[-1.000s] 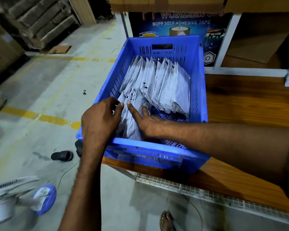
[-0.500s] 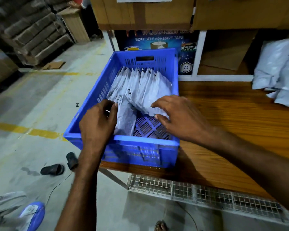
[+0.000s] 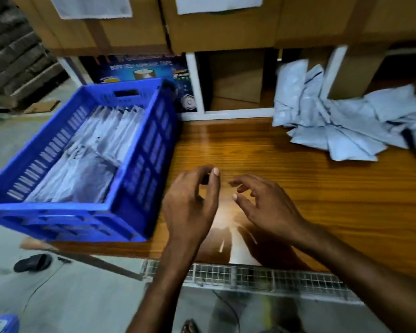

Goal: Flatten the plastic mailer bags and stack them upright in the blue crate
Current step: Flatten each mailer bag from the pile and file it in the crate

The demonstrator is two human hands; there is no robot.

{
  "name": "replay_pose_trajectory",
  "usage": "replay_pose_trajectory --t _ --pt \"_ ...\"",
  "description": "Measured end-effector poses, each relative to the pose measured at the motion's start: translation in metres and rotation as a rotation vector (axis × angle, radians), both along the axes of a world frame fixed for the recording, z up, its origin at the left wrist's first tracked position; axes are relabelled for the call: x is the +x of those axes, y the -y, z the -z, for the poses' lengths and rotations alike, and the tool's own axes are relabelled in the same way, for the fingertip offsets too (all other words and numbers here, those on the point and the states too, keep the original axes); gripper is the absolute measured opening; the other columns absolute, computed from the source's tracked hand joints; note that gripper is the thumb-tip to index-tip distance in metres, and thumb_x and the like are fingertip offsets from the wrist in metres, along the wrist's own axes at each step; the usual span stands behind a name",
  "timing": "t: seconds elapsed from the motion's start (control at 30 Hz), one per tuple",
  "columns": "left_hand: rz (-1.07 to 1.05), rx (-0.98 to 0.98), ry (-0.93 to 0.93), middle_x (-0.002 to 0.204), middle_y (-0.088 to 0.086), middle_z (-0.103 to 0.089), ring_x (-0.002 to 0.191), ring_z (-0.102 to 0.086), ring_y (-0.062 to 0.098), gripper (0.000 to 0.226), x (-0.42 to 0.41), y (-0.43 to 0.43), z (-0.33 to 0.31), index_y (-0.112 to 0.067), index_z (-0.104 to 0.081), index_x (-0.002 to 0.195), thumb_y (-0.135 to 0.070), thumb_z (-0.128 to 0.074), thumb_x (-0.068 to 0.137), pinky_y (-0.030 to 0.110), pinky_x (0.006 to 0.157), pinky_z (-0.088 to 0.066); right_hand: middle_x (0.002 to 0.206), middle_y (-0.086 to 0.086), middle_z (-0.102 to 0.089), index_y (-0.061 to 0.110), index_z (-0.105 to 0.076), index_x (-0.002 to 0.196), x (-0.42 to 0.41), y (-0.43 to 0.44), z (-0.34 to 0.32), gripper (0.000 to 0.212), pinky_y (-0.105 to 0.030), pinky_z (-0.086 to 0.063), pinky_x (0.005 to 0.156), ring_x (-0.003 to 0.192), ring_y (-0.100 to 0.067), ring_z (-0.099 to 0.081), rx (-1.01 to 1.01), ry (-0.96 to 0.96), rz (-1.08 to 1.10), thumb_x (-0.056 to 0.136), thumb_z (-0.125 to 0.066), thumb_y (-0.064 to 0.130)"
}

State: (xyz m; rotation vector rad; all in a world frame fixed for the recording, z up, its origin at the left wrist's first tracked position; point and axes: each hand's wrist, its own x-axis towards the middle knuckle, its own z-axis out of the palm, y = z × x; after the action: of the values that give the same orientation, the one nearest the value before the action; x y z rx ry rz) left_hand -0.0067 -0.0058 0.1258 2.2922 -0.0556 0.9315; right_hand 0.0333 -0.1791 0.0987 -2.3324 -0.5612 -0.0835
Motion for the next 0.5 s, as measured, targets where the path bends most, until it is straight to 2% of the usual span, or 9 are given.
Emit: replay_pose_trajectory --t 0.1,0.17,0.23,0.37,0.43,0.5 --pt "0.09 0.041 -0.209 0.095 -0.012 -0.071 0.082 -0.06 0.004 0.021 0.018 0.064 0.036 -0.029 -0.071 0.108 -0.041 -0.056 0.105 0.027 0.06 -0.042 0.12 0.023 -0.064 0.037 -0.064 0.126 0.007 0.069 0.015 0.031 -0.025 -0.055 0.084 0.102 0.005 -0.061 0.059 -0.094 0.119 0.096 -0.067 0.028" --pt "0.222 -0.011 -0.353 0.101 -0.016 -0.07 0.09 -0.061 0.004 0.017 0.031 0.106 0.058 -0.033 -0.068 0.114 -0.04 -0.055 0.105 0.028 0.064 -0.045 0.117 0.019 -0.067 0.034 -0.066 0.123 0.015 0.115 0.022 0.029 -0.027 -0.056 0.081 0.102 0.002 -0.062 0.072 -0.114 0.204 0.096 -0.067 0.024" --pt "0.351 0.029 -0.455 0.114 -0.015 -0.068 0.104 -0.06 0.006 0.022 0.044 0.14 0.081 -0.034 -0.064 0.124 -0.037 -0.057 0.103 0.029 0.075 -0.049 0.115 0.015 -0.069 0.031 -0.068 0.122 0.023 0.156 0.029 0.027 -0.029 -0.056 0.081 0.101 -0.002 -0.064 0.051 -0.096 0.275 0.095 -0.068 0.024" --pt "0.634 0.265 -0.495 0.139 -0.003 -0.058 0.125 -0.052 0.021 0.042 0.073 0.208 0.111 -0.026 -0.056 0.141 -0.043 -0.055 0.102 0.04 0.099 -0.046 0.117 0.002 -0.069 0.023 -0.07 0.119 0.047 0.24 0.039 0.026 -0.034 -0.051 0.088 0.108 -0.016 -0.064 0.049 0.03 0.489 0.094 -0.068 0.021" --pt "0.761 0.395 -0.535 0.153 -0.001 -0.048 0.14 -0.042 0.022 0.056 0.085 0.241 0.121 -0.025 -0.047 0.15 -0.054 -0.049 0.102 0.043 0.111 -0.039 0.117 -0.004 -0.068 0.02 -0.068 0.119 0.063 0.282 0.041 0.026 -0.034 -0.048 0.09 0.111 -0.023 -0.062 0.033 0.08 0.608 0.094 -0.067 0.021" --pt "0.843 0.526 -0.563 0.166 -0.003 -0.031 0.154 -0.022 0.022 0.066 0.095 0.271 0.131 -0.028 -0.035 0.158 -0.063 -0.042 0.103 0.042 0.122 -0.023 0.118 -0.009 -0.067 0.019 -0.066 0.12 0.08 0.321 0.043 0.027 -0.038 -0.048 0.093 0.113 -0.03 -0.06 -0.02 0.1 0.717 0.094 -0.066 0.025"
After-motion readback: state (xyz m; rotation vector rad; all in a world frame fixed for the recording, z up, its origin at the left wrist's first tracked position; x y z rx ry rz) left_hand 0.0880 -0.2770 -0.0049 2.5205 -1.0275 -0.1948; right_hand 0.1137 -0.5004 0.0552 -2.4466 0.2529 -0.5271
